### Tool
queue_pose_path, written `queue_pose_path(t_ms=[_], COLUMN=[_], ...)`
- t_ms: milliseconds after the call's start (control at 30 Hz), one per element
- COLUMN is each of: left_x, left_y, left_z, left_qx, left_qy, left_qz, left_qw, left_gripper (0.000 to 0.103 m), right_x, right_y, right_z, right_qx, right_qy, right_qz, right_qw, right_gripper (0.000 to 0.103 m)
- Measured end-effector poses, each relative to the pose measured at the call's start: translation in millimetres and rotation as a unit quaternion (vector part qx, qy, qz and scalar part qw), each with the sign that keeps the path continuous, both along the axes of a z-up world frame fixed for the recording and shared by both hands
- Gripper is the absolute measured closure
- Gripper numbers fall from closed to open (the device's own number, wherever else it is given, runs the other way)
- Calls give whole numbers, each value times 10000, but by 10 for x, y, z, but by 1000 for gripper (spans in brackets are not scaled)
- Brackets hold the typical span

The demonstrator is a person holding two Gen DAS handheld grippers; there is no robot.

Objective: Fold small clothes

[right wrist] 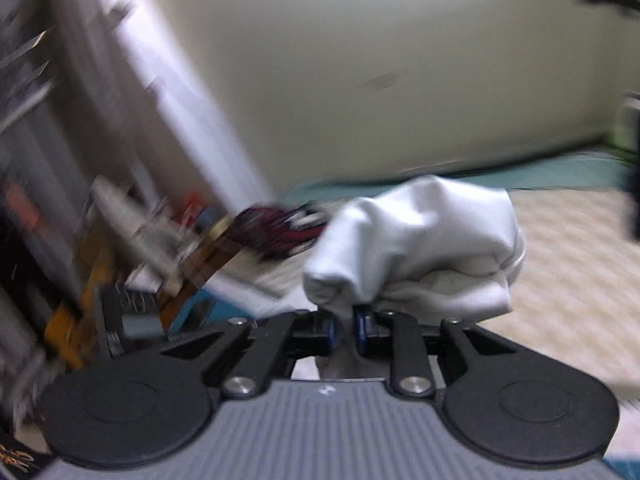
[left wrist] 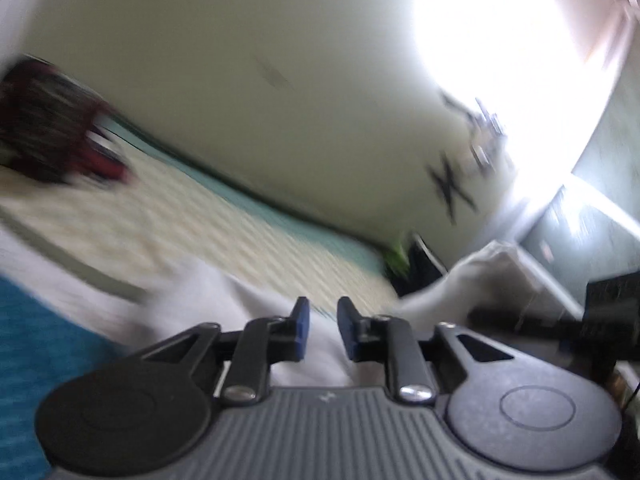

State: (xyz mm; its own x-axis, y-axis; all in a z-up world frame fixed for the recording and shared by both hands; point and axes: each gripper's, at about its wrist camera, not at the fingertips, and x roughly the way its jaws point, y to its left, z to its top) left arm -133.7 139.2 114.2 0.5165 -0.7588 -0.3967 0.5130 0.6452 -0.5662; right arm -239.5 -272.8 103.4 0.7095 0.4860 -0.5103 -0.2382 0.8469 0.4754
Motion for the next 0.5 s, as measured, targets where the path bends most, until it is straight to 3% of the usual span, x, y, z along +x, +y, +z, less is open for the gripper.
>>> queue_pose_path(t_ms=[100, 167, 233, 267, 300, 400, 500], left_x=[-109, -192, -245, -268, -286, -316, -269], left_y=[449, 647, 723, 738, 750, 747, 594], left_z=[77, 72, 39, 11, -20, -58, -114], left_qx=[-29, -3, 83, 130, 157, 199, 300], left_qy=[-85, -63, 18, 81, 135, 136, 63], left_qz=[641, 958, 1143, 1193, 1209, 1102, 823], left_qw=[9979, 9954, 9934, 9927, 9925, 9936, 9961], left_gripper=[83, 74, 69, 69, 68, 57, 55], right_x=[458, 805, 1103, 1225, 1285, 1218, 996], right_y=[550, 858, 1086, 1196, 1249, 1174, 866], right_z=[-185, -431, -756, -917, -1039, -1026, -706], right_qx=[-123, -103, 134, 118, 63, 181, 232], right_qy=[182, 439, 794, 968, 1138, 1094, 559], right_qz=[679, 929, 1228, 1455, 1574, 1663, 1678], right_qw=[9974, 9947, 9892, 9845, 9809, 9798, 9840], right_gripper=[86, 84, 72, 58, 35, 39, 42])
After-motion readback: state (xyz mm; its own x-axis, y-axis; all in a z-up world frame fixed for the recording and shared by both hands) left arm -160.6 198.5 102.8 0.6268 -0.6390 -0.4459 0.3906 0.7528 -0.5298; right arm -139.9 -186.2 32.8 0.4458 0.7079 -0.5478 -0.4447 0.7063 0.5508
